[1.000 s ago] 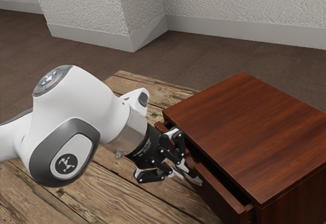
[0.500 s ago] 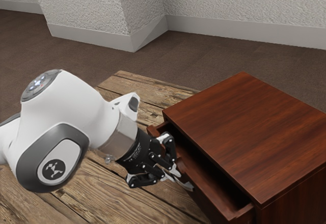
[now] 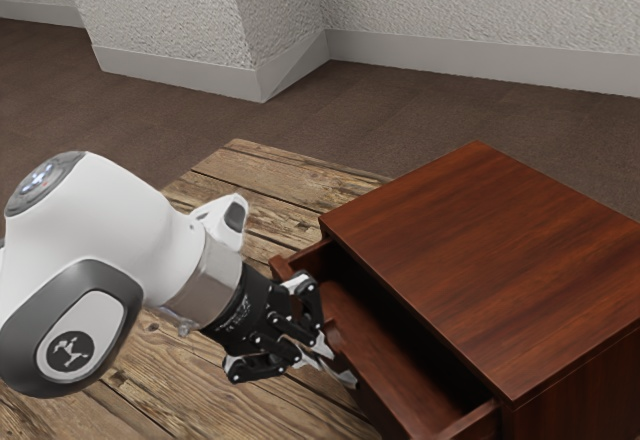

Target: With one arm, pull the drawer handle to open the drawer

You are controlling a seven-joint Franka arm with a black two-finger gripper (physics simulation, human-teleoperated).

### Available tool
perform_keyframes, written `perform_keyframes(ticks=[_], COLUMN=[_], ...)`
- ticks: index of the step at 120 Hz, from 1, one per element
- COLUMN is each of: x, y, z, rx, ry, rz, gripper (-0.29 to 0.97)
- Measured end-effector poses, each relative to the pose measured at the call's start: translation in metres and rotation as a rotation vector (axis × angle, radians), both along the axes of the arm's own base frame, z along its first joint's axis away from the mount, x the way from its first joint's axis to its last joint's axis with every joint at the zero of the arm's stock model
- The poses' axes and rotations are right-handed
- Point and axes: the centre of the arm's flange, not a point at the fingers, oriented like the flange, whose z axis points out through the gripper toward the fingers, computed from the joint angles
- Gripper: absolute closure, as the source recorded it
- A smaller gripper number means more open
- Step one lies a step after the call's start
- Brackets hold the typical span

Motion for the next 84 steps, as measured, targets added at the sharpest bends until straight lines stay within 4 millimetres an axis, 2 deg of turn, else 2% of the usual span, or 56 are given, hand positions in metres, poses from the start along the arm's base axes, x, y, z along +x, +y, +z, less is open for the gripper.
perform_keyframes(ticks=[84], x=[-0.033], y=[0.009], z=[0.002], rx=[-0.012], ry=[-0.011], rz=[-0.001], gripper=[0.79])
